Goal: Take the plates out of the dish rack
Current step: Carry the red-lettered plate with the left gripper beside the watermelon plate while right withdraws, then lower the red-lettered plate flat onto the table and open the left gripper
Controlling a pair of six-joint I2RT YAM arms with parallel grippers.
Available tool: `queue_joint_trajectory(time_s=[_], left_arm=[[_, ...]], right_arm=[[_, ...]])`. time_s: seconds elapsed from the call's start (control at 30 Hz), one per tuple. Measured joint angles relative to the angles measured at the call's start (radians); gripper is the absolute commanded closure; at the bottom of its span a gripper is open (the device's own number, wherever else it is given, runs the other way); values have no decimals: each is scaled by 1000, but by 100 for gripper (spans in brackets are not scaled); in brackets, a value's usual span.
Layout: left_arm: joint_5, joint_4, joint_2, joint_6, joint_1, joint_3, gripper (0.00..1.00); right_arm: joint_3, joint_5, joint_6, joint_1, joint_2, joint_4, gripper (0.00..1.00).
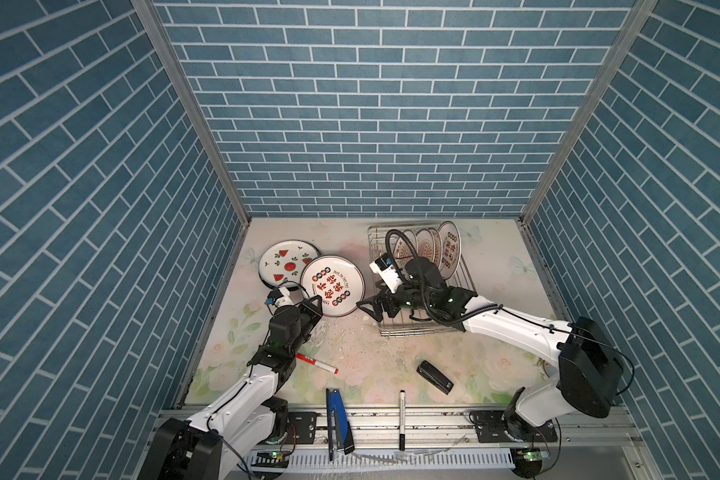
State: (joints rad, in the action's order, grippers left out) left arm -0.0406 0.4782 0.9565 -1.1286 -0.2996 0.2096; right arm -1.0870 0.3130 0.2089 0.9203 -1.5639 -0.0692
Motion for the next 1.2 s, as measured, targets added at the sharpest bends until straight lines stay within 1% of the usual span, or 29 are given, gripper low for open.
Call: queue_joint_trajectory(time_s=[0.1, 0.23, 0.57, 0.77, 0.83, 0.97, 1.1, 1.2], left_arm=[[-4, 16, 48, -16, 0, -4, 100], [-10, 51, 107, -35, 1, -11, 100], [-32, 106, 246, -77, 31, -12, 100], [-51, 170, 343, -94, 34, -12, 100], [-54, 186, 364, -96, 34, -12, 99], [-45, 230, 398, -103, 34, -14, 93], [-31, 248, 415, -107, 35, -14, 93], [-42, 323, 476, -119, 35, -14, 92]], right_arm=[[-53, -35, -13, 24, -53, 20, 1], [-82, -56, -25, 31, -84, 40, 1], [-154, -62, -26, 35, -185, 52, 1], [-163, -63, -26, 35, -198, 56, 1], [-163, -66, -26, 35, -202, 58, 1], [-163, -69, -27, 35, -206, 60, 1], [-163, -83, -33, 35, -213, 58, 1], [-163, -86, -33, 35, -226, 58, 1]])
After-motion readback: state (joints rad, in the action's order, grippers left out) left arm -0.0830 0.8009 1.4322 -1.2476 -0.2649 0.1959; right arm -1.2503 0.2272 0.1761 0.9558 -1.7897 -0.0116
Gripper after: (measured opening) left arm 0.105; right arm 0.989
